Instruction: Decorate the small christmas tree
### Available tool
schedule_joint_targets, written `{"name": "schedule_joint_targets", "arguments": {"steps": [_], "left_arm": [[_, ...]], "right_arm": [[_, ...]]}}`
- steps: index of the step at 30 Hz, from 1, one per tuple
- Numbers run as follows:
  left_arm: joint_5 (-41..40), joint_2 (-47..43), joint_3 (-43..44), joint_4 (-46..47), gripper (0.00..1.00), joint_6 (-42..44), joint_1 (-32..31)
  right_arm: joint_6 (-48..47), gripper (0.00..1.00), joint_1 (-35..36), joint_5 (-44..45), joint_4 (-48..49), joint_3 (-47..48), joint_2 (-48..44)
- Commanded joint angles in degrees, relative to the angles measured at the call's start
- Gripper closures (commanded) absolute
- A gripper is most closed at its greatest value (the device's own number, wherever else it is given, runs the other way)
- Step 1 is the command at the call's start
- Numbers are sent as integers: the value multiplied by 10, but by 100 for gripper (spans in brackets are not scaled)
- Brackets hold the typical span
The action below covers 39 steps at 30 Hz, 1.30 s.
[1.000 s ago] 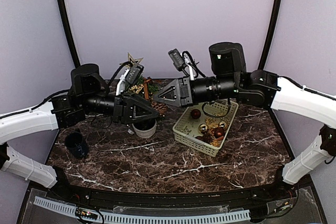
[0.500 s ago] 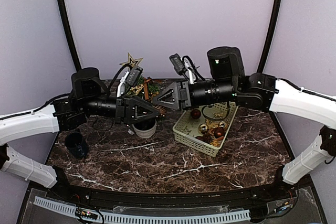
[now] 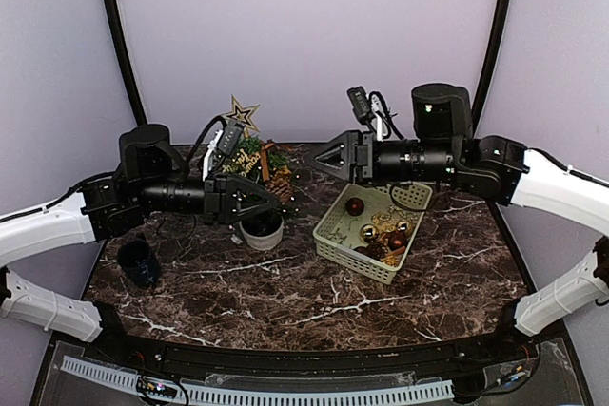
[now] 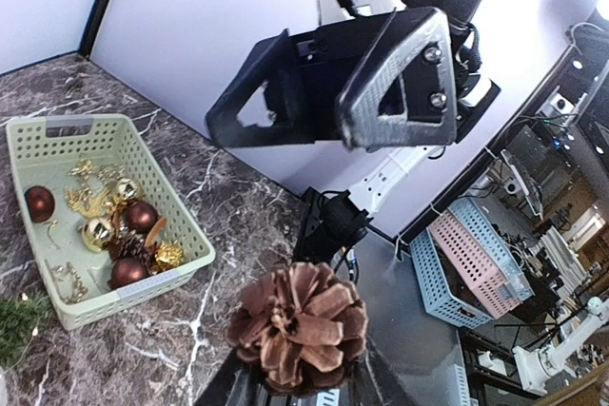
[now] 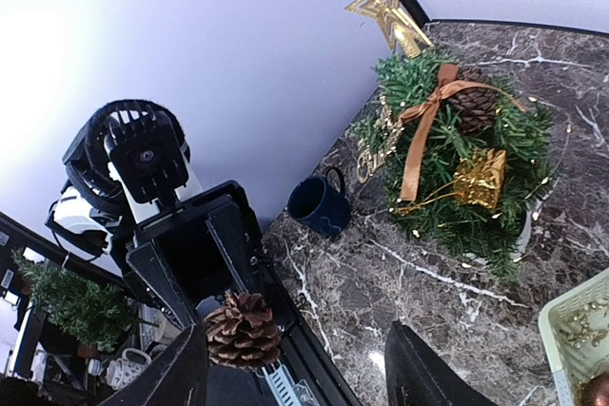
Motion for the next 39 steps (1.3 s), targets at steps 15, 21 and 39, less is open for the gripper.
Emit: {"name": "schedule_joint_targets", "arguments": {"steps": [15,21,39], "left_arm": [[-110,-117,36,-320,67,120,188],[-75,-115,25,-353,67,161,288],[4,-31,-22,-313,68,194,341]], "right_arm": [[-10,36,-60,55,-18,-50,-57],[-12,36,-69,56,-20,-62,-65],[-154,41,-1,167,-71,127,141]]}}
